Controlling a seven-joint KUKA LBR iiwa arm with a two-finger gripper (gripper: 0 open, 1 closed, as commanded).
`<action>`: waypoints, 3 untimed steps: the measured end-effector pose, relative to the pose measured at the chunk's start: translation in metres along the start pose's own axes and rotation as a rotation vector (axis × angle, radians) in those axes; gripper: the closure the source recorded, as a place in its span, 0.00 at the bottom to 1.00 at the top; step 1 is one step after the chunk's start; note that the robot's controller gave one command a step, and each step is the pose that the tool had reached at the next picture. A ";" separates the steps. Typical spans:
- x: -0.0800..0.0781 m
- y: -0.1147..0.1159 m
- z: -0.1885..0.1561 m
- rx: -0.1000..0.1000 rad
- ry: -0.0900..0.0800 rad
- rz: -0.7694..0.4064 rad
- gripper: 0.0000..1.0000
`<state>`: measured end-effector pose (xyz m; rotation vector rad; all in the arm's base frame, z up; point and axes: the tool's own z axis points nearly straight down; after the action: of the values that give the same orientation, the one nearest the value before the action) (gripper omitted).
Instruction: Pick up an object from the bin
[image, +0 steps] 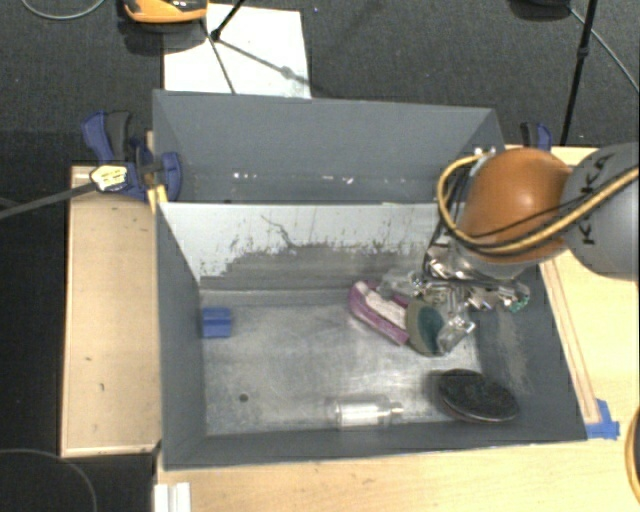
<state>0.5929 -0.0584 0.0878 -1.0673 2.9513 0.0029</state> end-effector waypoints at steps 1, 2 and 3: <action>0.005 -0.002 0.005 0.006 -0.004 -0.442 0.00; 0.003 0.034 0.013 0.007 0.000 -0.826 0.00; -0.031 0.040 0.008 -0.001 0.001 -1.100 0.00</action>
Offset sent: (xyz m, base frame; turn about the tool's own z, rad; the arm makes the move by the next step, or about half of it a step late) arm -0.0054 -0.0053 -0.0083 -0.4451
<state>0.5912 -0.0075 0.0794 -2.4535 1.9585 0.0003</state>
